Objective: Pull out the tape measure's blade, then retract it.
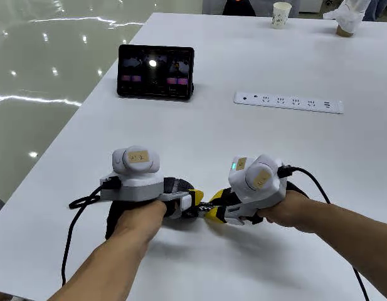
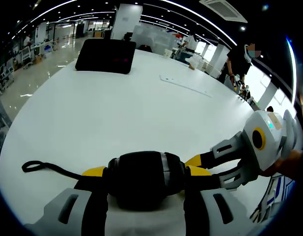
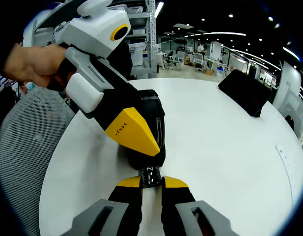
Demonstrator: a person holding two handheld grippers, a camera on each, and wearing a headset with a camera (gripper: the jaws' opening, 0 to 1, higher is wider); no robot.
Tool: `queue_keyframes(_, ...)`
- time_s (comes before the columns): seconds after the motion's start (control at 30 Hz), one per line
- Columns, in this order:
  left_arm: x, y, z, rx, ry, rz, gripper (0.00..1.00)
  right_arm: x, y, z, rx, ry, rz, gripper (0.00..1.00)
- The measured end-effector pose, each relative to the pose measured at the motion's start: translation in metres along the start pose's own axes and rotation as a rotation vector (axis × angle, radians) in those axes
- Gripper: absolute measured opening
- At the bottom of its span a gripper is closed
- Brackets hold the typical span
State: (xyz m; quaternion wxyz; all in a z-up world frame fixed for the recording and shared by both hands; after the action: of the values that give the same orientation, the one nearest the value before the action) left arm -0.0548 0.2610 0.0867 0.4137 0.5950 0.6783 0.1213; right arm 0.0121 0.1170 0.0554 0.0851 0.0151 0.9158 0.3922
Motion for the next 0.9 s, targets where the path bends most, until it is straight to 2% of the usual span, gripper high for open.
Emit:
queue_keyframes(0.23, 0.0002, -0.0003, -0.0003, 0.000, -0.003, -0.003, 0.58, 0.0023, 0.0055, 0.0060, -0.005, 0.003, -0.012, 0.11)
queue_keyframes(0.9, -0.0032, -0.0023, -0.0001, -0.015, 0.008, 0.022, 0.59, 0.0025, 0.0063, 0.0051, 0.000, -0.001, -0.051, 0.12)
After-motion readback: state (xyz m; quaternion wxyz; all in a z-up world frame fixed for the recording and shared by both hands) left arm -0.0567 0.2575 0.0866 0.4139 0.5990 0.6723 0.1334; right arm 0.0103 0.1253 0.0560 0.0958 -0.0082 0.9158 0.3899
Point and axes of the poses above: the centre of the closed fingertips' face, and the gripper's own axes: z roughly forward along the fingers, x roughly to its left, y roughly out of its top, the point moved 10 cm from there along -z, roughly backward along the fingers, and after that the axes turned 14 degrees about -y, right-handed, at the moved point
